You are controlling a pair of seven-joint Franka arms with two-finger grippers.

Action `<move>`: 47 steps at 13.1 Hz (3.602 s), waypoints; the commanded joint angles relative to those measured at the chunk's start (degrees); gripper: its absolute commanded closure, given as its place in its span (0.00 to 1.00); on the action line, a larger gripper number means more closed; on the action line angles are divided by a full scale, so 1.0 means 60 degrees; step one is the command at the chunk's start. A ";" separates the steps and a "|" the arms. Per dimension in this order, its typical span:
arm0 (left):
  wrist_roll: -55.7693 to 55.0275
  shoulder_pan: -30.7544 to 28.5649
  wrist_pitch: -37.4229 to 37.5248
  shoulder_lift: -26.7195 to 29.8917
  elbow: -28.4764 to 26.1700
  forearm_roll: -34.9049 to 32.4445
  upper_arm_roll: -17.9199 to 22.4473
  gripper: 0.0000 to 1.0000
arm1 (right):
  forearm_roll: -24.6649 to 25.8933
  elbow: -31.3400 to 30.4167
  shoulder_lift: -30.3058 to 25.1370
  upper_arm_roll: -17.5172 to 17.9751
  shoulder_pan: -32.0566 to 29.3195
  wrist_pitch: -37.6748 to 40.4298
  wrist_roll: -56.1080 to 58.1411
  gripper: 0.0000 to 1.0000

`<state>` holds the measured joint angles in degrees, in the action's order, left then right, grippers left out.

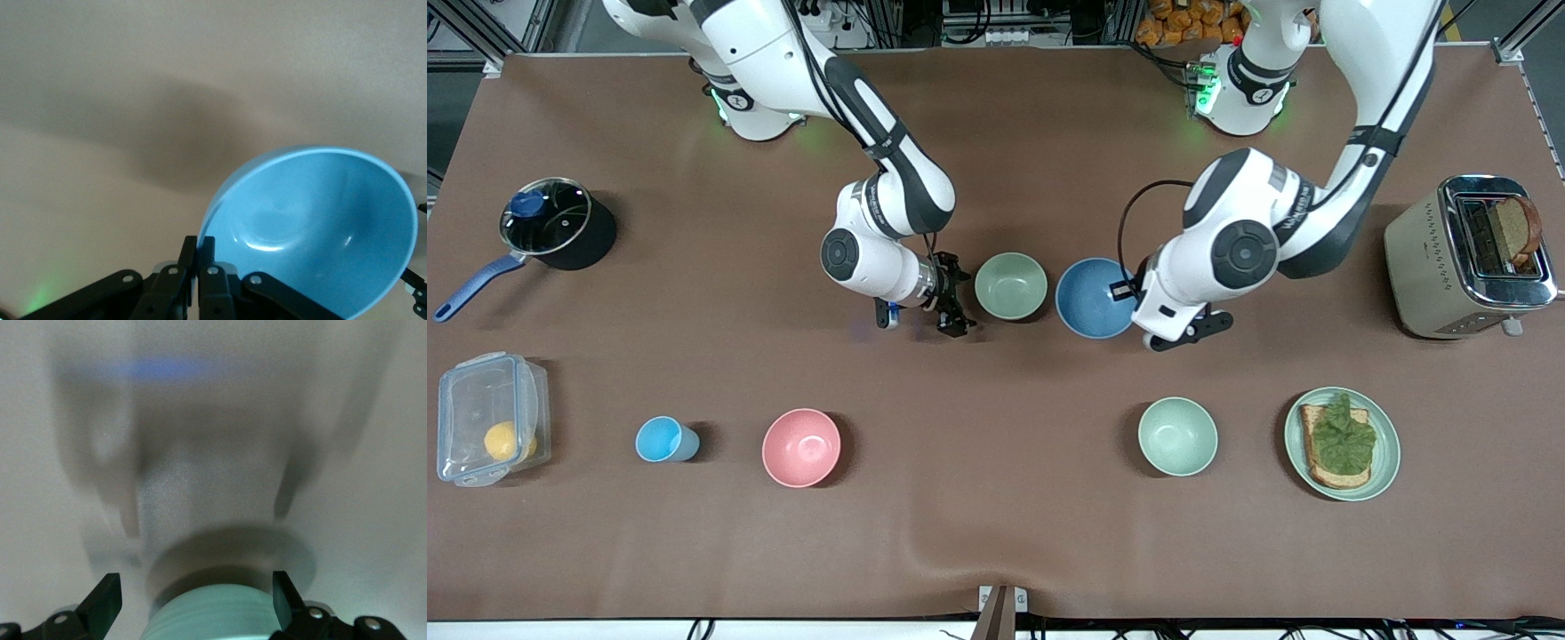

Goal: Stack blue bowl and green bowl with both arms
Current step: 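Lower the blue bowl into the green bowl while the right gripper holds it, then open both grippers to release the stacked bowls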

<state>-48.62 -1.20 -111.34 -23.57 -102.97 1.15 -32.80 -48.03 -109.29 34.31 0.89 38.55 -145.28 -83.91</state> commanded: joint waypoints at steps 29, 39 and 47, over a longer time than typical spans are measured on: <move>-0.2546 0.2323 -0.4030 -0.1096 -0.1311 -0.0646 -0.0012 1.00 | -0.0243 -0.0008 0.0009 0.0057 0.0079 -0.0294 -0.0005 0.00; -0.2561 0.2324 -0.4031 -0.1448 -0.1208 -0.0763 0.0032 1.00 | -0.0243 -0.0008 -0.0020 0.0057 0.0079 -0.0294 -0.0005 0.00; -0.2663 0.2236 -0.4016 -0.1463 -0.1033 -0.0748 0.0061 0.00 | -0.0243 0.0007 -0.0020 0.0057 0.0079 -0.0294 -0.0005 0.00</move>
<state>-62.95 12.13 -135.15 -32.14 -110.37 -1.83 -32.41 -48.22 -109.25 34.56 1.16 38.84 -146.84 -83.91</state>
